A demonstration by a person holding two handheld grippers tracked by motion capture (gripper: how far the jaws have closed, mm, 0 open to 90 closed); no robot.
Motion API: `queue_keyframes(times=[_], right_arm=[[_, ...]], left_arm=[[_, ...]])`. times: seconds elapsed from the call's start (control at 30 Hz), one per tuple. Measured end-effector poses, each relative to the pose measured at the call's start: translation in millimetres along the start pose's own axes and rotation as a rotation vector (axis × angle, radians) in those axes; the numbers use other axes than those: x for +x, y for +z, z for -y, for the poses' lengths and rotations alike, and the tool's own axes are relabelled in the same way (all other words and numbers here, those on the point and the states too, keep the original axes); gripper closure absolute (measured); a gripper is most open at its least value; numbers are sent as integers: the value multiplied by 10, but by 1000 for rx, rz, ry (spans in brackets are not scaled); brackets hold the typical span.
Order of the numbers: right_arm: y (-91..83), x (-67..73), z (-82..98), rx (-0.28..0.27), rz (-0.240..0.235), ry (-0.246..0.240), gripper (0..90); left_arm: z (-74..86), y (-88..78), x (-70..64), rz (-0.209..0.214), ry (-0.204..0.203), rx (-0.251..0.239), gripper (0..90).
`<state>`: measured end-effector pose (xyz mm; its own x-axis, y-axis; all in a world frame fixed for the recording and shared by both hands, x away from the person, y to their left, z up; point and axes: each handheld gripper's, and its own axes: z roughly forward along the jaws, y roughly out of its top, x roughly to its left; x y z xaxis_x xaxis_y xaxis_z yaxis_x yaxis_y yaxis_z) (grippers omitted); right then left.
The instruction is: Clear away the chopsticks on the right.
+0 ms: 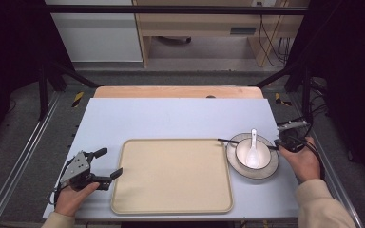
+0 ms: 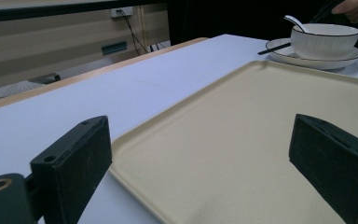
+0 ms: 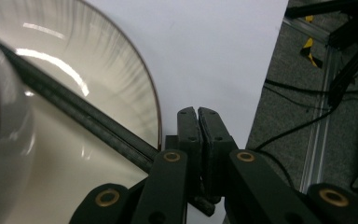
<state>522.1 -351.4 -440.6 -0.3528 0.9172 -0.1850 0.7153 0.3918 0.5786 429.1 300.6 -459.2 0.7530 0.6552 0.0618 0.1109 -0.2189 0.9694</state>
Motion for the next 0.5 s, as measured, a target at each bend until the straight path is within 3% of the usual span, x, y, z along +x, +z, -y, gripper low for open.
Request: queue_keyframes(times=[0.23, 0.33, 0.37, 0.4, 0.5], right_arm=[[-174, 95, 246, -8, -16, 39, 874], [-294, 103, 273, -55, -5, 30, 843], [-328, 99, 265, -91, -19, 27, 828], [-364, 96, 241, -146, -74, -2, 791], [-352, 105, 224, -160, -102, -35, 768]], left_arm=[[4, 20, -14, 7, 3, 11, 58], [5, 27, -19, 7, 3, 13, 59], [6, 28, -20, 7, 3, 13, 60], [6, 30, -21, 6, 3, 13, 61], [3, 27, -25, 7, 5, 13, 61]])
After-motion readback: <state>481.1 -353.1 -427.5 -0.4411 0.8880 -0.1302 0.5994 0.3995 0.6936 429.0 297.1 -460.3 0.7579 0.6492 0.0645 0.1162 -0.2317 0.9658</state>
